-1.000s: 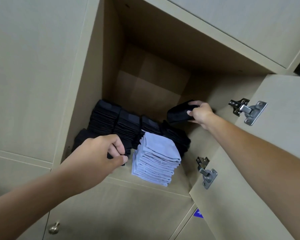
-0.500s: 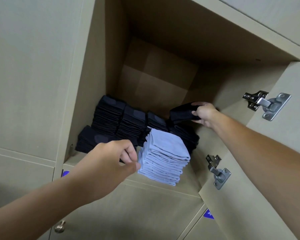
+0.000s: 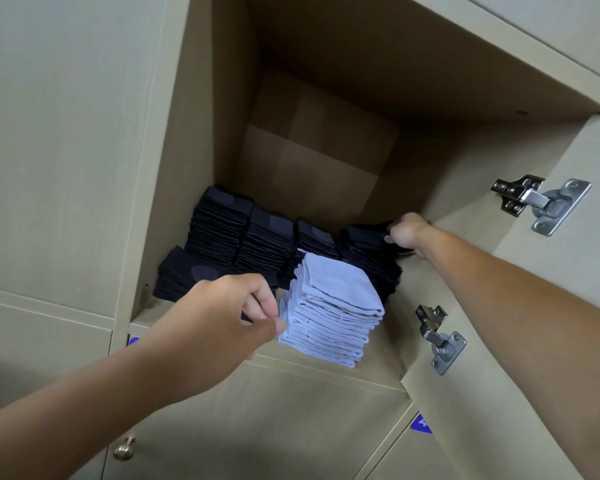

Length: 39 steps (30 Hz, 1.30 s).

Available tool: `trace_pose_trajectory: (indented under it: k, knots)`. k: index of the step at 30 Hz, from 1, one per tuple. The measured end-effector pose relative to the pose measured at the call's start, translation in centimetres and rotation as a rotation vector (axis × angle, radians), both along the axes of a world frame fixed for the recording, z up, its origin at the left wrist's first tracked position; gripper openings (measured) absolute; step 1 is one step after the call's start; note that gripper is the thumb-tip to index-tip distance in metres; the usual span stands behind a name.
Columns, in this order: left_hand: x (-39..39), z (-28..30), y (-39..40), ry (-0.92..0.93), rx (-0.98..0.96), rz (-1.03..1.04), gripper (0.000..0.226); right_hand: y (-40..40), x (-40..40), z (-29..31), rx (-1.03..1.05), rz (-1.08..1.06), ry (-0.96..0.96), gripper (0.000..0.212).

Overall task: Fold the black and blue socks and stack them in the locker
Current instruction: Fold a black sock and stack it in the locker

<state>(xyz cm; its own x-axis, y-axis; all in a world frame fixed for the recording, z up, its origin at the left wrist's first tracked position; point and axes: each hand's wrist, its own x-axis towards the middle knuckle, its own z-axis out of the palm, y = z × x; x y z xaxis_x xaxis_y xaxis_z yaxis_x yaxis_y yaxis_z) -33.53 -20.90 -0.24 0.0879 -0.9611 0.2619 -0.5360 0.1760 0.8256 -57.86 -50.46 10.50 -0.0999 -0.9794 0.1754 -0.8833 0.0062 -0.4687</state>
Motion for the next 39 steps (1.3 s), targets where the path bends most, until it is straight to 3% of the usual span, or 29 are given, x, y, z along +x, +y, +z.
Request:
trace_pose_trajectory:
  k: [7, 14, 20, 25, 31, 39]
  knots:
    - [0.0, -0.1, 0.0, -0.008, 0.011, -0.005, 0.011, 0.0, 1.0, -0.1, -0.152, 0.035, 0.025, 0.04]
    - [-0.1, -0.3, -0.1, -0.036, 0.025, -0.002, 0.012, 1.4, 2.3, -3.4, 0.202, 0.252, 0.125, 0.071]
    - [0.0, -0.6, -0.1, -0.081, 0.037, 0.002, 0.011, 1.1, 2.5, -4.6, 0.249, 0.281, 0.084, 0.078]
    - [0.5, -0.7, -0.2, -0.11, 0.027, 0.016, 0.012, 1.6, 2.1, -2.5, 0.243, 0.332, 0.121, 0.072]
    - [1.4, -0.6, 0.2, -0.153, 0.029, 0.045, 0.011, 2.2, 1.6, -0.5, -0.061, 0.337, 0.121, 0.055]
    - [3.5, -0.7, 1.8, -0.202, 0.084, 0.104, 0.012, 8.5, 3.5, -1.0, -0.281, 0.457, 0.115, 0.024]
